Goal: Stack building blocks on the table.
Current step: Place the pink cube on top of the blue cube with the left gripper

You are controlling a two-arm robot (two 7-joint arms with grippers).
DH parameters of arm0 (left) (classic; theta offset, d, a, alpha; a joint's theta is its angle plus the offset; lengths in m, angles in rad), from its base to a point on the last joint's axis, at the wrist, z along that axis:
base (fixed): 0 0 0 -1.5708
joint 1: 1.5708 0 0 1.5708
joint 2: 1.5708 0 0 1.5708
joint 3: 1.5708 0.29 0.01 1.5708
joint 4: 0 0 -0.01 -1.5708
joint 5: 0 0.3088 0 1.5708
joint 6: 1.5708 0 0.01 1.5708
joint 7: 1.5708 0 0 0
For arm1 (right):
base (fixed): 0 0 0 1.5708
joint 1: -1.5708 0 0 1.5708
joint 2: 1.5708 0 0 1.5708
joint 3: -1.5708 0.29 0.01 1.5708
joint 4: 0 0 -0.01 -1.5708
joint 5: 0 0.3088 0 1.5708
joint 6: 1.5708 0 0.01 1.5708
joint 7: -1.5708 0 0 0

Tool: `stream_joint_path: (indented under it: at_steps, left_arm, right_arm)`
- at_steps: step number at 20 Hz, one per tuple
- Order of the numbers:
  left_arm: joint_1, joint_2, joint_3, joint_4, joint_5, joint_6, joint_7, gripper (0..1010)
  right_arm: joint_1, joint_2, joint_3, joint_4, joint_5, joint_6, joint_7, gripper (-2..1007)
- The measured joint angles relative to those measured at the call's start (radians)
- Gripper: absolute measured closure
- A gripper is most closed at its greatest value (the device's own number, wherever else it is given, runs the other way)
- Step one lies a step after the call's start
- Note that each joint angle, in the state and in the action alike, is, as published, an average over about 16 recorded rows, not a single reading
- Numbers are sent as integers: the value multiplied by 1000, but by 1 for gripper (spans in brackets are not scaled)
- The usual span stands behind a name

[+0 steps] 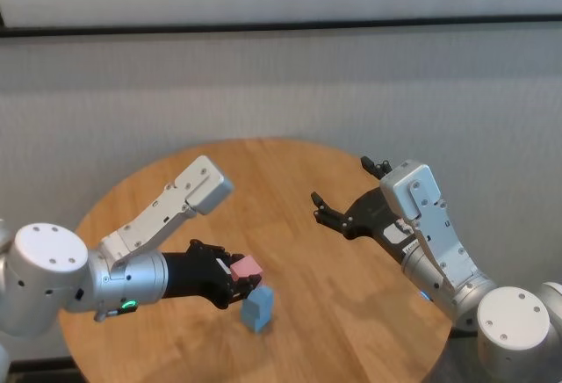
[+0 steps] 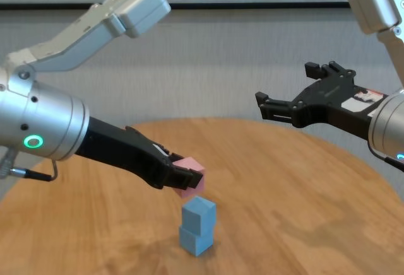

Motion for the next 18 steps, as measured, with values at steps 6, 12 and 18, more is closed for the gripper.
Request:
stream_joint_path:
  at_steps: [6, 12, 18]
  left_arm:
    - [-27, -7, 23, 26, -7, -1, -7, 618]
    - [-45, -11, 45, 44, -15, -2, -10, 618]
    - [-52, -11, 60, 53, -25, 0, -6, 617]
  right_arm:
    - [0, 0, 0, 0, 0, 0, 0, 0]
    - [0, 0, 0, 0, 0, 0, 0, 0]
    - [0, 0, 0, 0, 0, 0, 0, 0]
